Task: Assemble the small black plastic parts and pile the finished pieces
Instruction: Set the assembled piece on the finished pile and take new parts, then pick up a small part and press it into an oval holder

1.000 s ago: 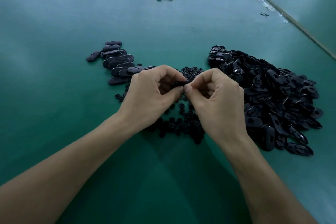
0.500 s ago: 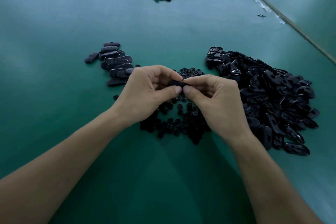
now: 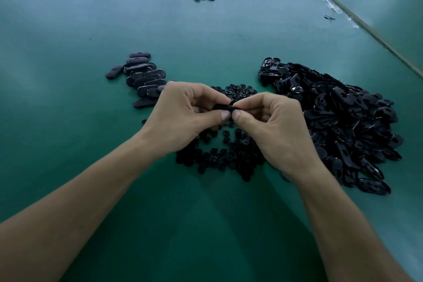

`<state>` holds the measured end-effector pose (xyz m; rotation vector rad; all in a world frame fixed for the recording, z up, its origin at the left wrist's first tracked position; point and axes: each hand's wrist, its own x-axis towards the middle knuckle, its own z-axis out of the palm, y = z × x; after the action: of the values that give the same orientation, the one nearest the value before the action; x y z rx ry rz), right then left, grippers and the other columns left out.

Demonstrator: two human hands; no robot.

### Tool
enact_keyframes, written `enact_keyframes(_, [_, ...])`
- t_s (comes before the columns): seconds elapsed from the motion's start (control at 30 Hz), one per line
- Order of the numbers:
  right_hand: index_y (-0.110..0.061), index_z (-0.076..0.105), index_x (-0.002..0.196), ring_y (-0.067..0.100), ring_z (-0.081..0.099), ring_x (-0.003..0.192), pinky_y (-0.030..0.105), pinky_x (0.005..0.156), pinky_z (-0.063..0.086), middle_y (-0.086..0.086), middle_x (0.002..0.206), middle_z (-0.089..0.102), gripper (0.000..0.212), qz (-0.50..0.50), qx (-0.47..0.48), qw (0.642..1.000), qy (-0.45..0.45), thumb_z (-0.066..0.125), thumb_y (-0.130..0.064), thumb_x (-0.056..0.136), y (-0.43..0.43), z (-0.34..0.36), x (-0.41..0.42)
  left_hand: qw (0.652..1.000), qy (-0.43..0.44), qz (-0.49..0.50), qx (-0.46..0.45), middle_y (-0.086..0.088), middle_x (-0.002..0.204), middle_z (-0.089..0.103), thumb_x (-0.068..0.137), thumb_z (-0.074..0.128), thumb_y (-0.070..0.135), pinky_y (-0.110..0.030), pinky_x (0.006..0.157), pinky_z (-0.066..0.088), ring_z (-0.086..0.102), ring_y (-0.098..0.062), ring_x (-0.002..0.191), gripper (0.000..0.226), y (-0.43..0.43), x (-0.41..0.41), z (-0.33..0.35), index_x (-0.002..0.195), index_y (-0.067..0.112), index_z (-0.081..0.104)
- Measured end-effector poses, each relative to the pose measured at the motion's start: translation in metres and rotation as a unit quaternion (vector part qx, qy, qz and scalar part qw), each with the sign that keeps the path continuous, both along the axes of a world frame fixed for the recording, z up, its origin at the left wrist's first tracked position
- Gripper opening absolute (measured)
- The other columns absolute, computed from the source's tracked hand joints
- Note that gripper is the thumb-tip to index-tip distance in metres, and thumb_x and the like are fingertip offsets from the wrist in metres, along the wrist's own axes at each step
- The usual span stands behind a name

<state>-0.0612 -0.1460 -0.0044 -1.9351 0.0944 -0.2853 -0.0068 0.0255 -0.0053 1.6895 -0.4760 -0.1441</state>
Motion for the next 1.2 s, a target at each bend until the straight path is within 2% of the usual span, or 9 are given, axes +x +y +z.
enact_keyframes(0.33, [-0.026, 0.075, 0.084, 0.003, 0.07, 0.071, 0.026, 0.072, 0.057, -0.011, 0.075, 0.074, 0.013, 0.015, -0.028, 0.999, -0.005, 0.077, -0.013, 0.086, 0.004, 0.001, 0.0, 1.0, -0.009, 0.009, 0.014, -0.006, 0.066, 0.074, 0.076, 0.082, -0.004, -0.021, 0.056, 0.056, 0.067, -0.014, 0.054, 0.02, 0.003, 0.004, -0.001, 0.079, 0.015, 0.075])
enact_keyframes(0.43, [-0.026, 0.077, 0.089, 0.0, 0.07, 0.074, 0.019, 0.072, 0.055, -0.013, 0.077, 0.075, 0.012, -0.004, -0.057, 0.998, -0.011, 0.076, -0.015, 0.088, 0.004, 0.003, -0.001, 1.0, -0.015, 0.013, 0.014, -0.008, 0.069, 0.074, 0.077, 0.082, -0.003, -0.028, 0.06, 0.059, 0.068, -0.017, 0.058, 0.02, 0.004, 0.006, -0.003, 0.081, 0.016, 0.076])
enact_keyframes(0.5, [-0.024, 0.078, 0.099, 0.0, 0.069, 0.079, 0.016, 0.076, 0.054, -0.013, 0.085, 0.075, 0.013, -0.057, -0.135, 0.989, -0.028, 0.07, -0.017, 0.092, 0.0, 0.005, -0.001, 0.999, -0.023, 0.034, 0.01, -0.008, 0.07, 0.075, 0.079, 0.081, -0.002, -0.027, 0.06, 0.06, 0.069, -0.016, 0.058, 0.019, 0.004, 0.008, -0.005, 0.083, 0.016, 0.076])
enact_keyframes(0.57, [-0.019, 0.074, 0.114, 0.01, 0.066, 0.093, 0.021, 0.09, 0.051, -0.003, 0.103, 0.072, 0.021, -0.124, -0.245, 0.961, -0.023, 0.063, -0.016, 0.097, -0.009, 0.007, -0.002, 0.997, -0.035, 0.075, 0.0, -0.003, 0.07, 0.075, 0.082, 0.079, 0.001, -0.022, 0.06, 0.057, 0.07, -0.014, 0.059, 0.018, 0.007, 0.014, -0.007, 0.085, 0.018, 0.075])
enact_keyframes(0.63, [-0.017, 0.067, 0.127, 0.025, 0.057, 0.11, 0.032, 0.101, 0.043, 0.007, 0.122, 0.064, 0.03, -0.171, -0.353, 0.919, 0.028, 0.056, -0.016, 0.099, -0.02, 0.007, -0.004, 0.99, -0.05, 0.129, -0.012, 0.0, 0.07, 0.075, 0.085, 0.077, 0.004, -0.022, 0.063, 0.057, 0.072, -0.015, 0.063, 0.017, 0.014, 0.023, -0.008, 0.086, 0.021, 0.075])
enact_keyframes(0.7, [-0.018, 0.063, 0.132, 0.033, 0.047, 0.118, 0.038, 0.1, 0.037, 0.012, 0.131, 0.057, 0.033, -0.189, -0.411, 0.887, 0.094, 0.053, -0.021, 0.101, -0.028, 0.006, -0.005, 0.982, -0.064, 0.177, -0.02, 0.003, 0.07, 0.075, 0.087, 0.076, 0.008, -0.025, 0.066, 0.059, 0.073, -0.017, 0.065, 0.016, 0.022, 0.031, -0.007, 0.087, 0.024, 0.074])
enact_keyframes(0.9, [-0.022, 0.064, 0.129, 0.034, 0.045, 0.119, 0.043, 0.096, 0.039, 0.01, 0.132, 0.055, 0.031, -0.192, -0.442, 0.863, 0.15, 0.052, -0.028, 0.102, -0.027, 0.006, -0.006, 0.96, -0.059, 0.273, 0.006, 0.01, 0.076, 0.077, 0.086, 0.076, 0.019, -0.028, 0.071, 0.06, 0.074, -0.007, 0.069, 0.009, 0.043, 0.05, -0.012, 0.093, 0.022, 0.072])
enact_keyframes(1.03, [-0.024, 0.067, 0.123, 0.035, 0.048, 0.117, 0.045, 0.094, 0.042, 0.01, 0.127, 0.057, 0.026, -0.2, -0.429, 0.868, 0.149, 0.057, -0.03, 0.1, -0.029, 0.007, -0.004, 0.94, -0.077, 0.321, 0.091, 0.015, 0.073, 0.07, 0.08, 0.079, 0.031, -0.015, 0.064, 0.05, 0.063, 0.009, 0.06, 0.012, 0.053, 0.057, -0.02, 0.078, 0.033, 0.068])
enact_keyframes(1.2, [-0.03, 0.069, 0.114, 0.034, 0.048, 0.113, 0.042, 0.087, 0.04, 0.006, 0.115, 0.066, 0.018, -0.196, -0.426, 0.871, 0.145, 0.058, -0.031, 0.099, -0.028, 0.007, -0.005, 0.921, -0.093, 0.339, 0.169, 0.021, 0.071, 0.065, 0.079, 0.077, 0.034, -0.024, 0.069, 0.049, 0.059, 0.007, 0.062, 0.014, 0.059, 0.058, -0.024, 0.074, 0.037, 0.064])
